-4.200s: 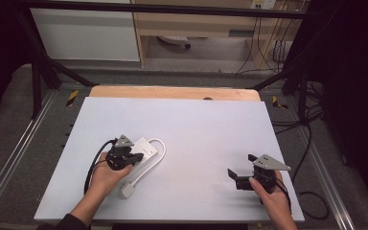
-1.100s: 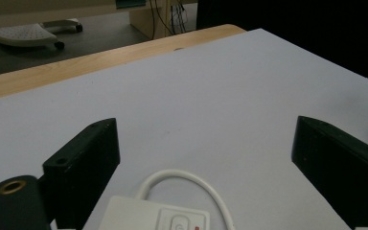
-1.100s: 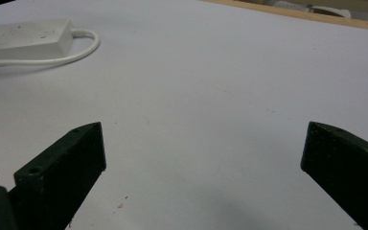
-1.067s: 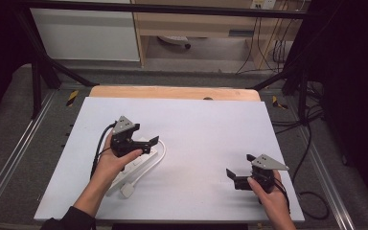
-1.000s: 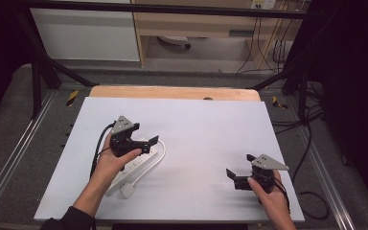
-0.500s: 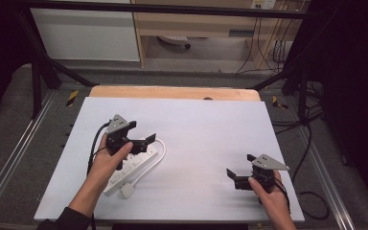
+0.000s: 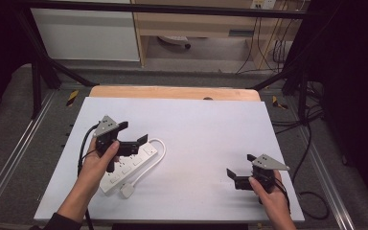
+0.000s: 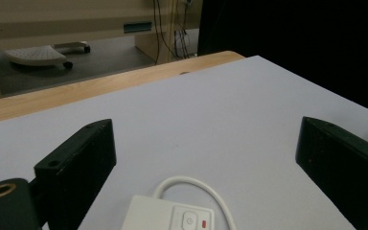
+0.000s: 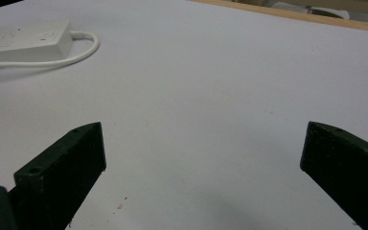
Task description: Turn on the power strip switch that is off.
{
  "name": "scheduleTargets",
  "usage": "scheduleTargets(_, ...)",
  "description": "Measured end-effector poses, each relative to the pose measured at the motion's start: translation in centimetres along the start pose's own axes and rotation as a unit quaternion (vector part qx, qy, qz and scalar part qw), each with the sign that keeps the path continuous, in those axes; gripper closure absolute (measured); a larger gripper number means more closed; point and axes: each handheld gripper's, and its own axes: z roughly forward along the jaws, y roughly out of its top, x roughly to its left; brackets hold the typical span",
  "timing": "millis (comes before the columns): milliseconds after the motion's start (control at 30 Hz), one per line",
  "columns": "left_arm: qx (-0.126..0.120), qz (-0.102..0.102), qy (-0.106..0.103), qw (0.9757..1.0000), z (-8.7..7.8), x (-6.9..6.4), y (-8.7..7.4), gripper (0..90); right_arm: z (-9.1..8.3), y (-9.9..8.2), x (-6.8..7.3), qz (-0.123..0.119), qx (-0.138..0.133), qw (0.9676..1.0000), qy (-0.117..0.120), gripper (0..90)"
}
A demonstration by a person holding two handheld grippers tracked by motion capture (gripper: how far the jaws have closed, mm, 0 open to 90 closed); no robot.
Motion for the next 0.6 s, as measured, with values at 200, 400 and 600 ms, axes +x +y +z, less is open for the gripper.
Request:
scheduleTargets(200,-0.005,0.002,-0.001,1.0,-1.4,0.1,0.0,5.9,0.0,0.0,0.0,0.003,0.001,1.0,0.0,2.2)
scheduleTargets(400,-0.009,0.002,0.006,0.9999,-2.9,0.5,-0.3,5.9,0.0,0.0,0.0,0.001,0.001,1.0,-0.001,2.2)
scheduleTargets(600,-0.012,0.002,0.012,0.9998,-4.2,0.8,-0.6,5.9,0.1,0.0,0.0,0.001,0.001,1.0,-0.002,2.2)
